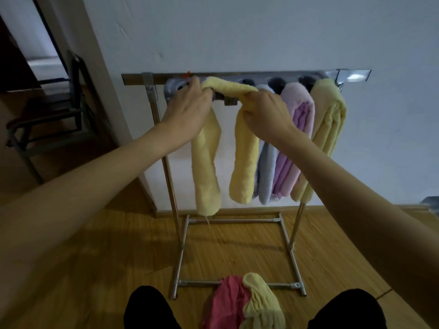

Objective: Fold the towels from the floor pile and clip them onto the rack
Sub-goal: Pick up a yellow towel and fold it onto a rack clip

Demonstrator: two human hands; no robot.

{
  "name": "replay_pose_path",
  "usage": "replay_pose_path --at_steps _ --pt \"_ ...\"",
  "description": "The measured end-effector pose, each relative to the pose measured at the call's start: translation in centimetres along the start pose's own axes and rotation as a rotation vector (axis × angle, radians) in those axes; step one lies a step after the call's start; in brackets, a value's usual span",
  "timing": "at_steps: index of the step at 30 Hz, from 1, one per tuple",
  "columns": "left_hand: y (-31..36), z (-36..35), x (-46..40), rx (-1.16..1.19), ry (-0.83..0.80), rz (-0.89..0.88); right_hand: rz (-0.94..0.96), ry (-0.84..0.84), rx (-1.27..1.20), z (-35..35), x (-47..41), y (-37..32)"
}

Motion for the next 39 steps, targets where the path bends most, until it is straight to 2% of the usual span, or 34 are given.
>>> replay_pose_path --at_steps 5,11,17,20,30,34,39 --pt "0.7 -0.1 -3.2 -0.090 0.009 -0.060 -0.103 -0.031 -0.086 -1.4 -1.7 1.0" --pt "0.9 -2.0 -5.1 -0.038 -0.058 -0.107 -0.269 -0.196 -0.222 -3.1 -2.4 0.4" --pt "0.9 -2.3 -5.4 -0.024 -0.041 -0.120 -0.331 -0.174 -0.439 -5.6 -2.6 0.1" --pt "1.6 -2.6 -5.3 -0.005 -0.039 -0.162 -0.387 -0.220 -0.515 -7.1 -2.1 0.4" --pt "2.9 -4.7 -3.4 0.015 -0.009 -0.327 -0.284 -0.253 -0.378 -8.0 1.0 3.0" --pt "3.1 -4.9 -2.4 0.037 -0.007 -0.285 -0.199 -0.324 -0.398 -8.9 1.6 3.0" --pt "3.1 -5.3 -1.8 0.091 0.021 -0.324 -0.227 -0.336 -0.397 -9.8 1.9 3.3"
Point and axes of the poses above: each hand's wrist, its own x-axis away from the middle knuckle, its own z-axis out of the back of the hand, y = z × x, the point moved 5 cm from there along -x, towards the middle knuckle, and after that the axes turned 6 degrees about -x, right-handed, at the moved point
